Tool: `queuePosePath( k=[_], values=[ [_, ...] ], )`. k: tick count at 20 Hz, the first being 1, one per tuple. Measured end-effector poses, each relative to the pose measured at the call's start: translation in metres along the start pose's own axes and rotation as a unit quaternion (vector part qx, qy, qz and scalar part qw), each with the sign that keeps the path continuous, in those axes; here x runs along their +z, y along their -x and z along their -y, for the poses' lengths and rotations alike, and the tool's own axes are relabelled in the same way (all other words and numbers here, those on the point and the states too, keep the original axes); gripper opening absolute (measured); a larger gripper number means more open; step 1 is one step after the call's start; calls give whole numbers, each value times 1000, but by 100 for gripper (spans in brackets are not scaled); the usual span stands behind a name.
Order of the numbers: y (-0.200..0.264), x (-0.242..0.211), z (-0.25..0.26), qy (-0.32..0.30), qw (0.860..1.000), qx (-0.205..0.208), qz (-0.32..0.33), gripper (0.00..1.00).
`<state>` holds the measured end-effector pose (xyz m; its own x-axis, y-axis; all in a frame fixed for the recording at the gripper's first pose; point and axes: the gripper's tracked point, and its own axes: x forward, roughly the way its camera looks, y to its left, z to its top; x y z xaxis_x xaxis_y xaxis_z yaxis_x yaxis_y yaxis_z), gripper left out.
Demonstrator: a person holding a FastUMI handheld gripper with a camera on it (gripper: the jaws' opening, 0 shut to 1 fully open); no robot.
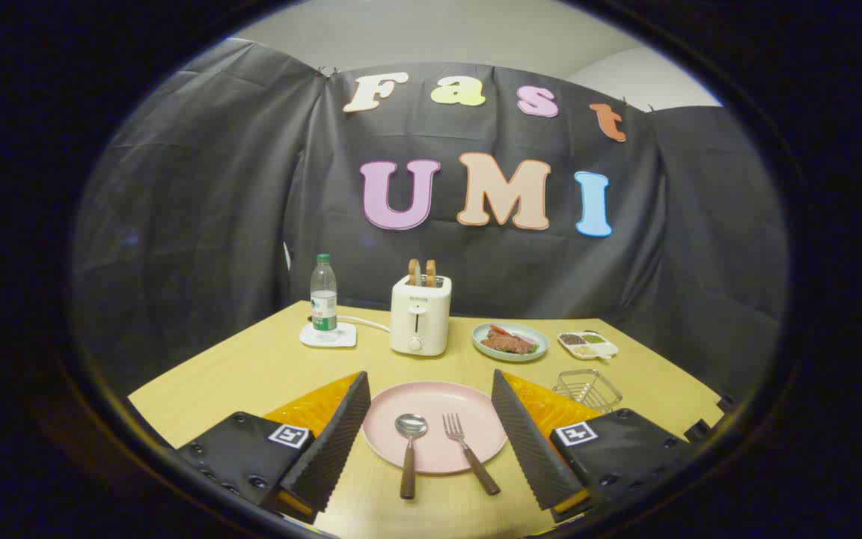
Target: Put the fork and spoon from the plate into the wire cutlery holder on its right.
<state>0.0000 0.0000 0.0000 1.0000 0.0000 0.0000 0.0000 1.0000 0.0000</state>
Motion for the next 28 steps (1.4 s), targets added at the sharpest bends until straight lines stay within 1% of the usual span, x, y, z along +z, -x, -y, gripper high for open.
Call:
queuePosePath(
  k=[2, 7, 13, 16, 22, 28],
  values=[
    [-6, 1, 7, -3, 1000, 6, -5, 100],
    [-16, 20, 25, -10, 999, 43, -4, 100],
    [-27, 43, 60, 0, 999, 33, 10, 100],
    [-24, 48, 60, 6, 999, 46, 15, 100],
    [-10, 39, 49, 4, 997, 82, 12, 100],
    [0, 8, 46, -9, 995, 99, -14, 100]
  ],
)
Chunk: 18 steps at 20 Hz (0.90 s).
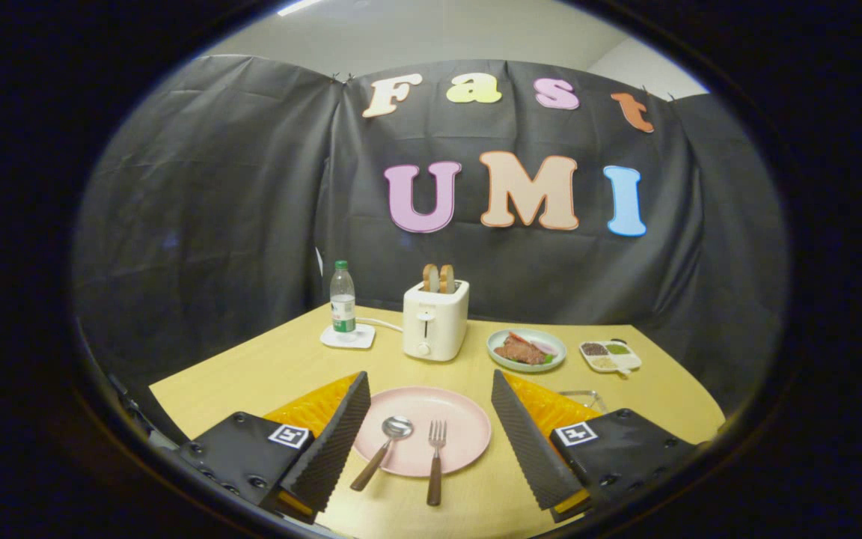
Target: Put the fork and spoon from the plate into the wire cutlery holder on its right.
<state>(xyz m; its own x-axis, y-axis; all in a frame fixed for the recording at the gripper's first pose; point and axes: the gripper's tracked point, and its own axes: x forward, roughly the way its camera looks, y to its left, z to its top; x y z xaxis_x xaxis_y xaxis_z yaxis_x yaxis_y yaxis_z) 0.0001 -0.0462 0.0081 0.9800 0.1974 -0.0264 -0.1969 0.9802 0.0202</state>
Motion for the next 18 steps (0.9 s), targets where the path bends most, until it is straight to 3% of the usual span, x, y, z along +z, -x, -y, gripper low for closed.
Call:
queuePosePath(
  k=[14, 18],
  values=[
    [-9, -119, 8, -12, 990, -16, -138, 100],
    [-11, -139, 10, -10, 987, -22, -159, 94]
  ],
)
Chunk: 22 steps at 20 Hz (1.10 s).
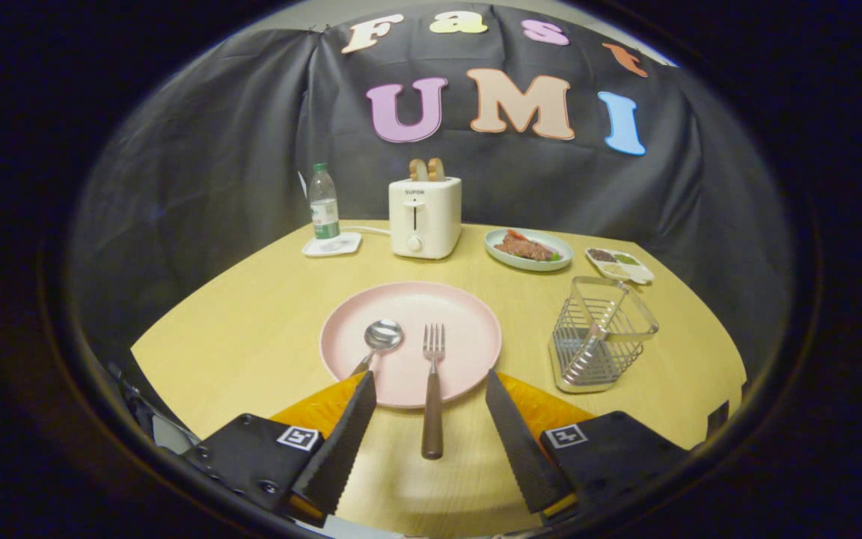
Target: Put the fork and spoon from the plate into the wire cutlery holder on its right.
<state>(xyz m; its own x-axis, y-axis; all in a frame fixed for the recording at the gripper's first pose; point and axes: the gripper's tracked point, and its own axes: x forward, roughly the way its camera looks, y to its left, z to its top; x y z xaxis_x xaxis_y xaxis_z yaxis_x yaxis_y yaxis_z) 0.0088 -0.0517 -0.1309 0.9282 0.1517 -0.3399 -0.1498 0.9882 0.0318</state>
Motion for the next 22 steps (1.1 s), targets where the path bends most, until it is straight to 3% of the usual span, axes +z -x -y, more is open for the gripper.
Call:
queuePosePath(
  k=[5, 6, 10, 15, 22],
  values=[
    [-7, -23, 8, 4, 999, -11, -37, 73],
    [-5, -26, 7, 6, 999, -6, -40, 73],
    [-15, -26, 7, 18, 998, -1, -53, 48],
    [-27, -36, -8, 34, 995, 41, -87, 15],
    [-18, -31, -8, 58, 993, 27, -95, 11]
  ],
)
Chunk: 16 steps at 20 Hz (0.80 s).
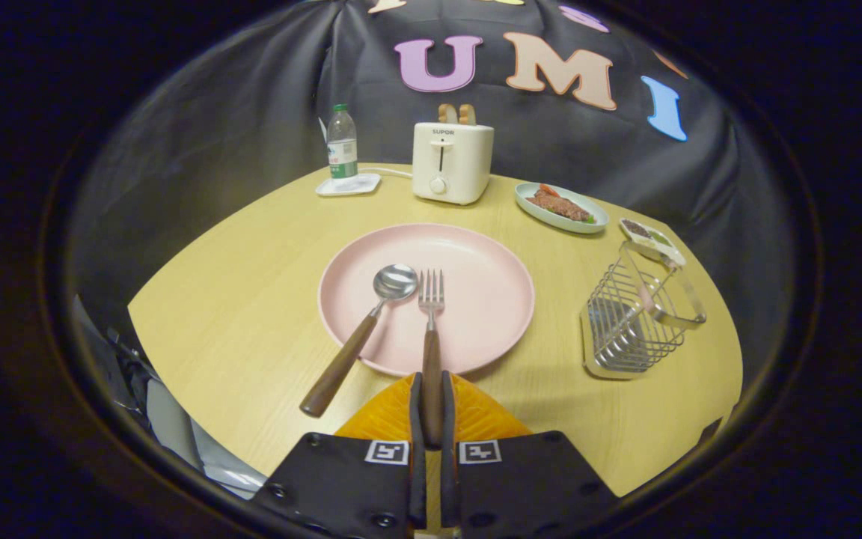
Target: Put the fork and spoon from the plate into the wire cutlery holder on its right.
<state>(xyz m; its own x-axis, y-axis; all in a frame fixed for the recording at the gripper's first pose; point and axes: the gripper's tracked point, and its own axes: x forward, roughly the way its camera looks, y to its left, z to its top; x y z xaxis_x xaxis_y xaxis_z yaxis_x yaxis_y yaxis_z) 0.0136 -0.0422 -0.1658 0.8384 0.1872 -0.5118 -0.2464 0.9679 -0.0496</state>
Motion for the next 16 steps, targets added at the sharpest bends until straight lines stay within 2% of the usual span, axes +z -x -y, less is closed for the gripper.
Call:
queuePosePath(
  k=[6, 11, 16],
  values=[
    [17, 20, 6, 3, 1000, -14, 14, 10],
    [38, 37, 17, 3, 999, -41, 9, 10],
    [59, 56, 31, -43, 996, -77, -5, 10]
  ],
)
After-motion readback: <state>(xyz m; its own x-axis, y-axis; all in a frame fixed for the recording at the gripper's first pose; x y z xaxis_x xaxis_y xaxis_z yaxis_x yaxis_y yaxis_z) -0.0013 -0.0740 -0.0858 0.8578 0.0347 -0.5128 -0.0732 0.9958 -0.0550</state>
